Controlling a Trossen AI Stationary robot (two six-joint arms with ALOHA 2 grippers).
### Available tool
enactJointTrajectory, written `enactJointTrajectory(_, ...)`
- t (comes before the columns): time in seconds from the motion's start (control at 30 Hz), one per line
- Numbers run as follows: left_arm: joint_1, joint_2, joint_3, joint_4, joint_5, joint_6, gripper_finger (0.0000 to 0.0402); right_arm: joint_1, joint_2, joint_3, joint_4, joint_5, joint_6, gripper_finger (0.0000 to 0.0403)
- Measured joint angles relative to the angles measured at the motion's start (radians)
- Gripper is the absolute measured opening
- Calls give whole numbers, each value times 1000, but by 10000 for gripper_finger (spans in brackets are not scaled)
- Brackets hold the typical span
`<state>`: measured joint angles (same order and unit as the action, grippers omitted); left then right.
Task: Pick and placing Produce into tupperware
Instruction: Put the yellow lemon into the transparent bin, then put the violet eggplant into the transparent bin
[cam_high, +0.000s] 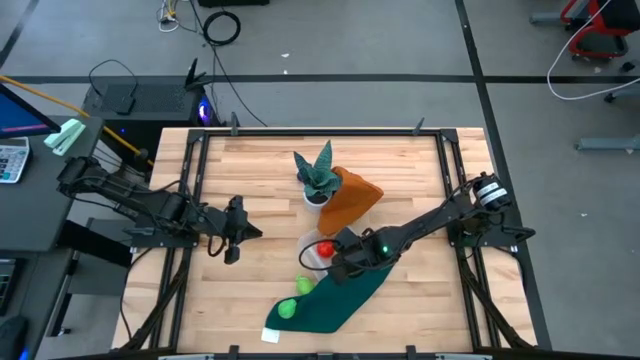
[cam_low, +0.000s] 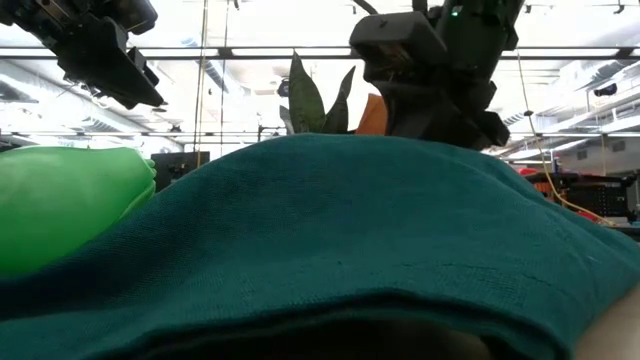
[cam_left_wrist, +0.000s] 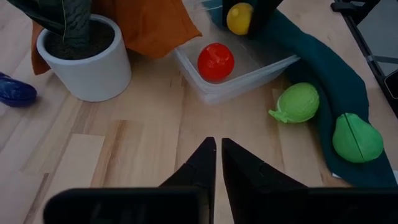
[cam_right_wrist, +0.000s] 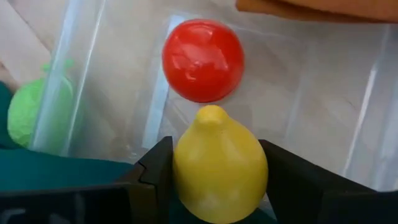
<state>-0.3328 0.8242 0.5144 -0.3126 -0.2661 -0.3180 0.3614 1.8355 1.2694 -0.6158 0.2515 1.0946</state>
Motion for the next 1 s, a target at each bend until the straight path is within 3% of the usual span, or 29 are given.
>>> enactJointTrajectory(0.23,0,0,0,0,0,0,31,0,0,0,-32,-50,0,177)
enactJointTrajectory(1.0,0,0,0,0,0,-1,38,-20,-3,1,-44,-74,-13,204)
